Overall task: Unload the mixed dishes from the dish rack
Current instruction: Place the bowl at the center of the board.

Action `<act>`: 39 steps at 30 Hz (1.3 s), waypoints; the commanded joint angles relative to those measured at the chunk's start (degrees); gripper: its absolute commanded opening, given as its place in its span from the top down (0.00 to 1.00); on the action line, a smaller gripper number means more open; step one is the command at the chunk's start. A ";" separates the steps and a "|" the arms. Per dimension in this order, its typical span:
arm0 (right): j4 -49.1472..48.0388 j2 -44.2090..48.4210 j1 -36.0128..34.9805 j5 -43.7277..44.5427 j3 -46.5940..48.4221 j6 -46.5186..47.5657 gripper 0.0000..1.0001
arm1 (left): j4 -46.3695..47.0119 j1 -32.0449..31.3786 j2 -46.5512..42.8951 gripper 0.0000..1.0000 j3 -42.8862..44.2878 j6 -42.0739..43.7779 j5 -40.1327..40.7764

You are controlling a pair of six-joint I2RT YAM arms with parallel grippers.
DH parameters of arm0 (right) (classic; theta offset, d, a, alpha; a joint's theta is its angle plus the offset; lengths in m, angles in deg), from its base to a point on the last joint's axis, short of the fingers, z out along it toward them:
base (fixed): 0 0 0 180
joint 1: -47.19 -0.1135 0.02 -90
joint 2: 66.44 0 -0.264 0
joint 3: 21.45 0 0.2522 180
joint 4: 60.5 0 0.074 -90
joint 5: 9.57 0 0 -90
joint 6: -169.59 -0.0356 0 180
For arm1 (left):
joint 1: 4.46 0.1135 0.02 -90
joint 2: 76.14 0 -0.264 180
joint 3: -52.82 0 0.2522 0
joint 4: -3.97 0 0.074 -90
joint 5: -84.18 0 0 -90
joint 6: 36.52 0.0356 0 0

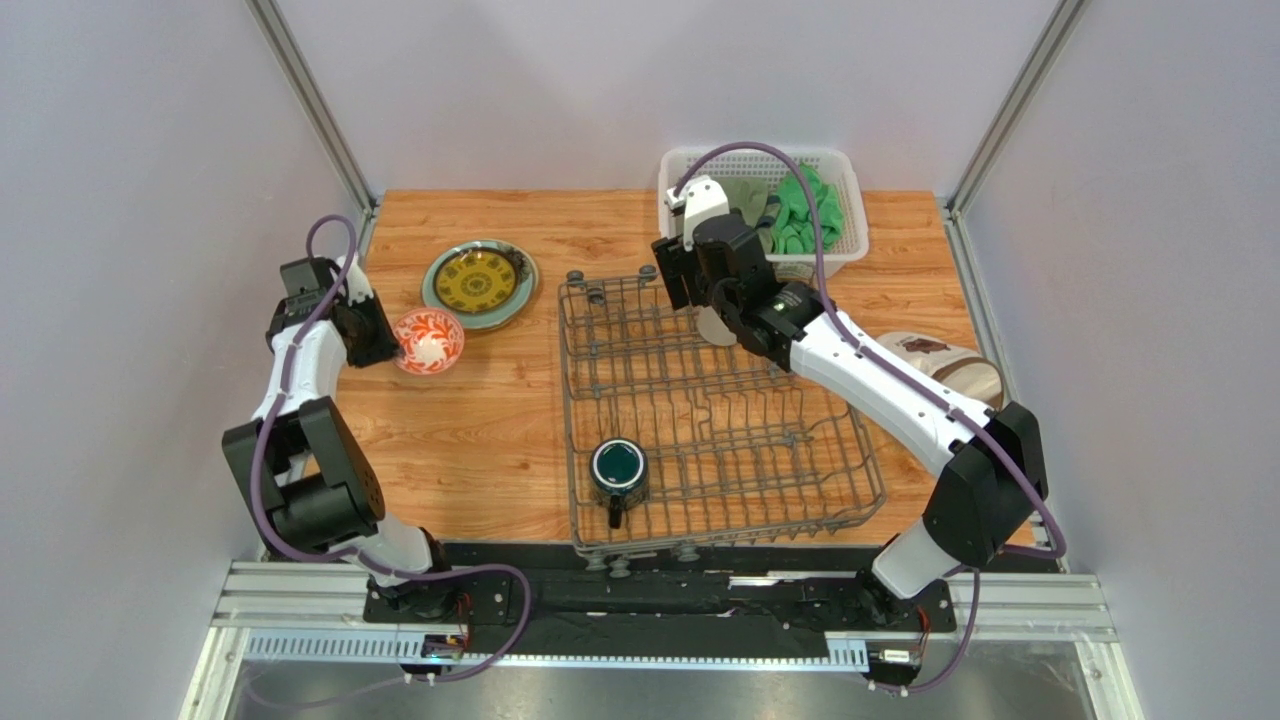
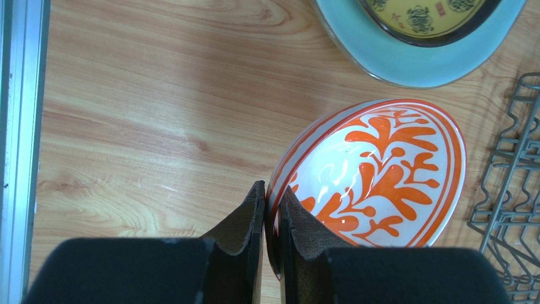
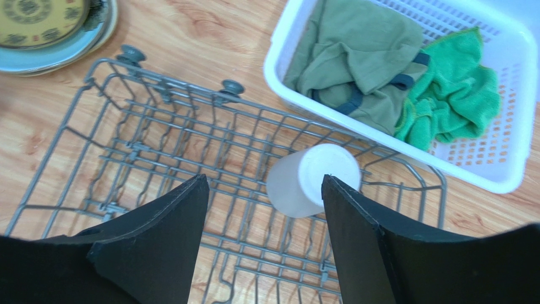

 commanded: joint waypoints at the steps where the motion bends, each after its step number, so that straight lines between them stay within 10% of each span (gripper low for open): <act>1: -1.34 1.19 2.73 2.23 1.36 0.37 0.27 | 1.54 2.13 1.83 1.00 0.03 -1.94 -1.20; 39: 13.34 -12.88 11.53 -9.54 9.97 -0.86 0.05 | 1.19 7.05 13.34 1.00 4.08 -3.17 -4.71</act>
